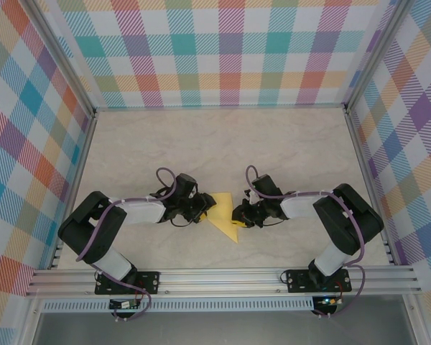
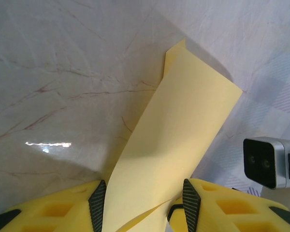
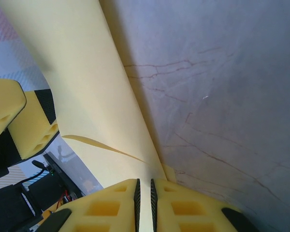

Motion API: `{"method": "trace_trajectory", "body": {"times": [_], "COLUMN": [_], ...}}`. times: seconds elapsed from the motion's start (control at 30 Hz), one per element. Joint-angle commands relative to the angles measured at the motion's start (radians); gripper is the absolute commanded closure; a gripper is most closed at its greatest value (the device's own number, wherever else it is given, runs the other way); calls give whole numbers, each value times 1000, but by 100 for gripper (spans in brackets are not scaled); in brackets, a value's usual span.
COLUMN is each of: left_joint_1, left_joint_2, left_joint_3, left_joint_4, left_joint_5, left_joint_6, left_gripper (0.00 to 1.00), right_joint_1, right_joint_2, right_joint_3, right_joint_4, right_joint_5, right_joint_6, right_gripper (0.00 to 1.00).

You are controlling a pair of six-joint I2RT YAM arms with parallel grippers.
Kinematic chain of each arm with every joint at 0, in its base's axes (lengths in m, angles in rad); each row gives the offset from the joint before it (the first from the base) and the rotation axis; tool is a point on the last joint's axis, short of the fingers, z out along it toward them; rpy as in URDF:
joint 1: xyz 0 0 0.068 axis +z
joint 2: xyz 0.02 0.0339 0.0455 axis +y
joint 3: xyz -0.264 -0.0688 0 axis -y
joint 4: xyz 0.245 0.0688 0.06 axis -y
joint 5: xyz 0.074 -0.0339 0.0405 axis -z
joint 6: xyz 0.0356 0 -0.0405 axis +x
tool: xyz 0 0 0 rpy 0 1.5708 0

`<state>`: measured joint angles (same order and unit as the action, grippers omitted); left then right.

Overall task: Fold a paper plane with a square sheet of paper (pick it up from the middle)
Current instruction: Fold the wing for the fifth time at the center of the table.

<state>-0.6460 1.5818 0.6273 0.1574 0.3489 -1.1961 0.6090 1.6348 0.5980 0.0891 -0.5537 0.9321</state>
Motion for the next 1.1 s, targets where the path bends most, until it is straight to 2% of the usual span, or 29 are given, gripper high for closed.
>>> {"method": "trace_trajectory", "body": {"times": [0.0,0.5,0.73,0.97,1.07], "left_joint_1": [-3,14,16,27,44], "left_joint_2": [24,12,19,28,26], "left_joint_3": [-16,-14,18,71,74], "left_joint_4": [115,145,77,-19,-31], "left_joint_5": [14,36,38,21,11], "left_joint_6": [-17,-12,46,110,110], "left_gripper": [54,67,78,96,97], "right_joint_1": [-6,-17,-17,-17,-17], "right_joint_2": [67,64,45,31,2], "right_joint_3": [-40,-36,-15,41,66], "right_joint_4": [-8,11,1,-15,-45], "right_joint_5": [107,87,80,75,89], "right_joint_6": [1,9,1,-11,-20], "right_gripper": [83,83,81,80,77]}}
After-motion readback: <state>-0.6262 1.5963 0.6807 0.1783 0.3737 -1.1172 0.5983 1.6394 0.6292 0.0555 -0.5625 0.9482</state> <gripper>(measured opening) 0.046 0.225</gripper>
